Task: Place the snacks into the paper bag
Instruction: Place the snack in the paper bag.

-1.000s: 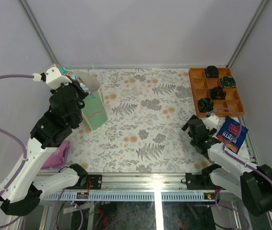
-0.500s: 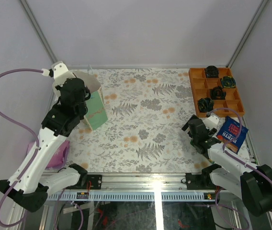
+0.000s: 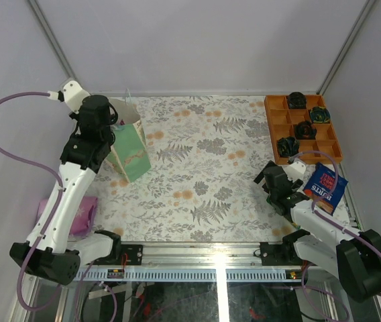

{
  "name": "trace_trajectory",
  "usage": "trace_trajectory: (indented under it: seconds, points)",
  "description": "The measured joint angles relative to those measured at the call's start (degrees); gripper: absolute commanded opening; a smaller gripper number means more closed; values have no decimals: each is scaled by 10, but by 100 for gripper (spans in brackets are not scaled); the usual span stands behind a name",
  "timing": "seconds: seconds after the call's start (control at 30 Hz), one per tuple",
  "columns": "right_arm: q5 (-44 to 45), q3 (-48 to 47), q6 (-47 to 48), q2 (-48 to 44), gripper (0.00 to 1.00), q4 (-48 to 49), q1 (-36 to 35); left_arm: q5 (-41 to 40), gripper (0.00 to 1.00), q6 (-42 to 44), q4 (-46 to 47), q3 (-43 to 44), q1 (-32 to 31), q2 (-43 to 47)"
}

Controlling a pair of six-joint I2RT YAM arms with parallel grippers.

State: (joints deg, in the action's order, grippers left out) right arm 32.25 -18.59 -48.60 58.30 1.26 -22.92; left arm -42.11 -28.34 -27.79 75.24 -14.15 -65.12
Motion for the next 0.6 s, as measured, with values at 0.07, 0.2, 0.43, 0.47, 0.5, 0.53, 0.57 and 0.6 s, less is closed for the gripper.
trace_trajectory:
  seconds: [0.07, 0.2, 0.43, 0.47, 0.5, 0.53, 0.57, 0.6]
  points:
    - [0, 0, 0, 1, 99, 0, 0, 2, 0, -3, -1, 10, 3, -5]
    - [-3, -1, 1, 7, 99, 4, 0, 3, 0, -8, 0, 35, 4, -6]
    - [-4, -2, 2, 10, 99, 8, 0, 6, 0, -9, 3, 50, 4, -4]
    - [-4, -2, 2, 10, 99, 8, 0, 7, 0, -10, 3, 50, 5, -5]
    - [-4, -2, 2, 10, 99, 8, 0, 9, 0, -13, 5, 47, 5, -6]
    - [-4, -2, 2, 10, 99, 8, 0, 11, 0, -16, 8, 40, 5, -7]
    - [-4, -2, 2, 10, 99, 8, 0, 13, 0, -19, 12, 29, 4, -6]
    - [-4, -2, 2, 10, 99, 8, 0, 17, 0, -24, 15, 15, 5, -5]
